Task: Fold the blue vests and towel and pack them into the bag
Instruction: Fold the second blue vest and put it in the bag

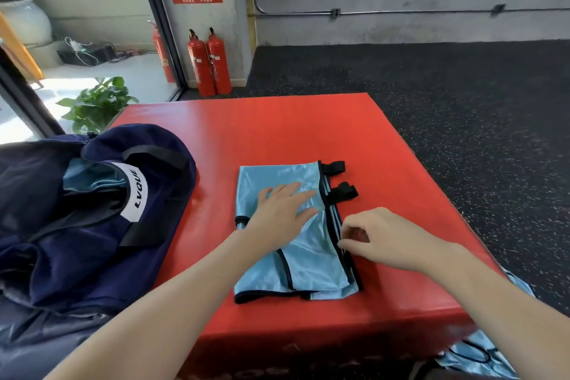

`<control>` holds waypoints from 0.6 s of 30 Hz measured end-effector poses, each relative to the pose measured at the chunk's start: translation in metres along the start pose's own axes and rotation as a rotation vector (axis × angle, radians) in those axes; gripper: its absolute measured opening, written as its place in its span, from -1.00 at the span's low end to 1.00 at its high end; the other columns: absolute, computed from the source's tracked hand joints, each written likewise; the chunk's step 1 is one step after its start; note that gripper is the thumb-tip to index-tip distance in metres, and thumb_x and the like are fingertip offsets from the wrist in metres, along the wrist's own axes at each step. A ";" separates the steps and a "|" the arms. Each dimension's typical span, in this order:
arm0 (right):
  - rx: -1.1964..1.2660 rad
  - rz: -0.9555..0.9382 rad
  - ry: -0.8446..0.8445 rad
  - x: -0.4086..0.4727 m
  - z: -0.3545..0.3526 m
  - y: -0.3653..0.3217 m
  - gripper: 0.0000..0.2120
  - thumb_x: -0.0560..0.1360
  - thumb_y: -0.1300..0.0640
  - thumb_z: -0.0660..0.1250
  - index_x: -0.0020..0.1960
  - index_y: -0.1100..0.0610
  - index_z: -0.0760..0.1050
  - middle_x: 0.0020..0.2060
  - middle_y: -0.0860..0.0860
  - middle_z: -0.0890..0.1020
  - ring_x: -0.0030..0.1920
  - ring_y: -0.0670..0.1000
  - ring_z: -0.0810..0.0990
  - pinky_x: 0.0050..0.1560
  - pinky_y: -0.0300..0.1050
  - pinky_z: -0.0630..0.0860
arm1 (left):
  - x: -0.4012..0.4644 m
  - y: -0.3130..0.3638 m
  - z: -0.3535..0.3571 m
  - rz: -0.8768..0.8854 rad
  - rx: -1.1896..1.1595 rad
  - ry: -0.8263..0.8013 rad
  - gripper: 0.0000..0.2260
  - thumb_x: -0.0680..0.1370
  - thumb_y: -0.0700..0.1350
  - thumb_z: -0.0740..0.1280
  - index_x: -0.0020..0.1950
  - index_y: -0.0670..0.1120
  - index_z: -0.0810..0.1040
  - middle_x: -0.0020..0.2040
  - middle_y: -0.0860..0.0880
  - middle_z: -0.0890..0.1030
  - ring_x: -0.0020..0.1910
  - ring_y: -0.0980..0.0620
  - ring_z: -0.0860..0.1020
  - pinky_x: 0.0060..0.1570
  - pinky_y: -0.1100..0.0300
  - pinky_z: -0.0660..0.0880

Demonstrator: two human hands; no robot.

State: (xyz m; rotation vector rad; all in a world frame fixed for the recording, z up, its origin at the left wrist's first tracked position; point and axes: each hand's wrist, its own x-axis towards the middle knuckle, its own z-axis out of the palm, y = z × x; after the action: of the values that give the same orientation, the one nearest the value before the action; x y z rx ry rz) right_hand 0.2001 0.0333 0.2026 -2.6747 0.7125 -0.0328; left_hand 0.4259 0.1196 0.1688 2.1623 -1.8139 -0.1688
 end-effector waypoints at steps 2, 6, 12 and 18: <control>-0.007 -0.074 0.028 -0.012 0.001 -0.004 -0.84 0.50 -0.16 0.34 0.01 -0.14 0.56 -0.13 -0.29 0.58 -0.08 -0.24 0.51 -0.01 -0.13 0.52 | -0.024 -0.007 -0.010 0.040 -0.065 0.013 -0.64 0.66 0.16 0.20 0.43 0.13 0.49 0.51 0.03 0.39 0.50 0.03 0.30 0.50 -0.07 0.11; -0.017 -0.188 0.010 -0.035 0.008 -0.018 -0.74 0.45 -0.02 0.32 0.13 -0.15 0.56 0.06 -0.31 0.55 0.16 -0.23 0.46 0.20 -0.32 0.38 | -0.079 -0.027 -0.018 0.122 -0.155 0.064 -0.71 0.62 0.11 0.31 0.26 0.04 0.65 0.29 0.02 0.61 0.30 0.02 0.52 0.28 0.05 0.46; -0.139 -0.278 0.025 -0.052 0.030 -0.031 -0.64 0.42 -0.13 0.25 0.20 -0.16 0.53 0.15 -0.31 0.52 0.27 -0.25 0.39 0.26 -0.16 0.38 | -0.149 -0.045 -0.013 0.114 -0.225 0.089 -0.66 0.56 0.24 0.31 0.18 0.08 0.68 0.15 0.22 0.63 0.20 0.37 0.44 0.27 0.40 0.35; -0.266 -0.289 0.067 -0.054 0.048 -0.029 -0.62 0.47 -0.03 0.30 0.28 -0.12 0.56 0.24 -0.25 0.54 0.30 -0.20 0.45 0.27 -0.14 0.41 | -0.175 -0.055 -0.011 0.084 -0.206 0.083 -0.65 0.53 0.21 0.37 0.21 0.07 0.65 0.19 0.20 0.59 0.25 0.32 0.46 0.32 0.40 0.31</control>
State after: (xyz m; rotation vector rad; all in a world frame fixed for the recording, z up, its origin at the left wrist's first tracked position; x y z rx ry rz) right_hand 0.1723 0.0991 0.1724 -3.0252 0.3636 -0.1113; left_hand 0.4470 0.3003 0.1426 1.9205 -1.7548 -0.2322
